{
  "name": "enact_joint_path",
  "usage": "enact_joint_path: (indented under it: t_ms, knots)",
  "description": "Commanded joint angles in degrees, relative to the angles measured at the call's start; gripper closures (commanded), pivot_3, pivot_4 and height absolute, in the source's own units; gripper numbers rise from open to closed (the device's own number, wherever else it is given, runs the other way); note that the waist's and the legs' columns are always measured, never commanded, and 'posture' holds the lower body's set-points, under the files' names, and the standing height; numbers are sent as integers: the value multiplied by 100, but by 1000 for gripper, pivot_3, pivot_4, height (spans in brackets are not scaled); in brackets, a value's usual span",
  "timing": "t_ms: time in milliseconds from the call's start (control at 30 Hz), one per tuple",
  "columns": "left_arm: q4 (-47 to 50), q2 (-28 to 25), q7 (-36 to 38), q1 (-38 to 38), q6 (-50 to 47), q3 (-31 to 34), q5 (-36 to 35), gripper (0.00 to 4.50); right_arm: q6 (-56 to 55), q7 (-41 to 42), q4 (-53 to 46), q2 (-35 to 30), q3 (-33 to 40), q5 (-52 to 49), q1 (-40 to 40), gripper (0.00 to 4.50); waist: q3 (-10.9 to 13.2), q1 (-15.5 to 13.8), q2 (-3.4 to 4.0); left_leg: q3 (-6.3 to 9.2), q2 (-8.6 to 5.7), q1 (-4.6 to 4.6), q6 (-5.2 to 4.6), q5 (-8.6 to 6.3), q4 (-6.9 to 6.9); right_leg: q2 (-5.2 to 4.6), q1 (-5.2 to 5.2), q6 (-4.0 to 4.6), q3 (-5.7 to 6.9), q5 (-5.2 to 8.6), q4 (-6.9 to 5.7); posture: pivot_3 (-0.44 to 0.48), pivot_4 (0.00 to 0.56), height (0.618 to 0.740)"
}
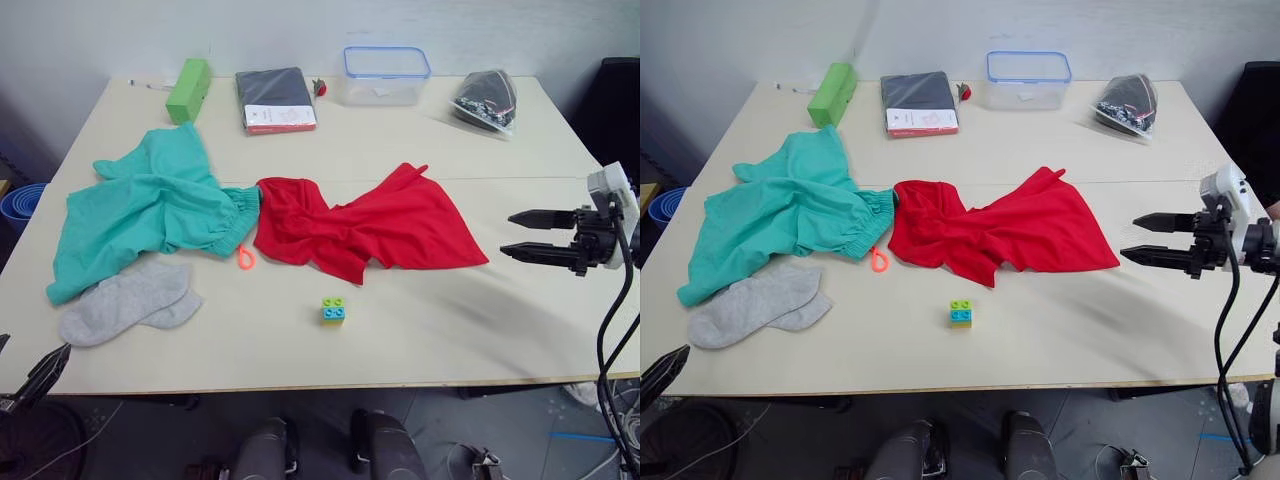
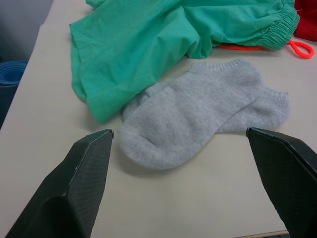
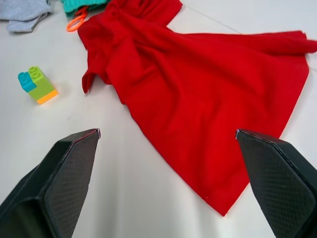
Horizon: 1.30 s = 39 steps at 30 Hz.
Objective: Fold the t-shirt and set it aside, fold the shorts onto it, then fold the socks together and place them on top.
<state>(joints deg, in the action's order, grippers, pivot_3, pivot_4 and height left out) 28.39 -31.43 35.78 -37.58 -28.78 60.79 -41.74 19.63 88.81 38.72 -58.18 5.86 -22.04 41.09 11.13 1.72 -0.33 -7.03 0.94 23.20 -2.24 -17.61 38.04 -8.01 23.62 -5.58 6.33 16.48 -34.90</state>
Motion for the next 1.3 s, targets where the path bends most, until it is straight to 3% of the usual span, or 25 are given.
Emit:
enact_joint_path:
  t_ms: [33,400,633,733,900,1000,1133,1300]
  knots:
    - [-6,-30,-18,-129,71,296,-54,0,-167,289,112,-53,96,-1,213,21,2,0,3,-1,0,0,0,0,0,0,0,0,0,0,0,0,150,740]
    - [-52,-69,-7,-143,17,40,182,0,-444,255,285,-100,78,190,272,21,2,2,4,-3,1,0,1,0,0,1,1,0,1,0,-2,0,150,740]
    - [-44,-387,59,51,-99,22,128,0,-518,283,185,-61,50,221,360,21,2,3,4,-3,1,-1,3,1,1,1,2,0,1,0,-6,0,150,740]
    - [310,-561,243,45,-299,3,-243,0,-212,315,-599,11,86,-62,98,21,2,3,5,-4,1,-1,3,2,1,0,3,-1,1,0,-7,0,150,740]
    - [1150,-1294,941,-90,-834,-450,-808,0,851,-104,-3326,456,-79,-948,-935,21,1,-9,4,1,6,-1,12,2,-2,1,2,0,3,0,-14,0,150,740]
    - [1505,-1840,1407,21,-1080,-711,-1237,0,890,-554,-4673,929,-466,-1005,-1496,21,2,-14,6,1,4,-1,12,2,-2,1,3,0,2,0,-21,0,150,740]
    - [1634,-2474,1721,468,-1226,-1178,-1412,0,430,-950,-5248,1472,-1049,-591,-1738,21,5,-14,10,-1,1,-2,16,5,0,5,2,1,0,1,-21,0,150,740]
    - [1625,-2988,2065,1126,-1219,-1975,-1329,0,-365,-1465,-4855,2315,-1876,250,-1494,21,3,3,6,-7,1,-8,24,14,1,23,2,0,-4,0,-28,0,150,740]
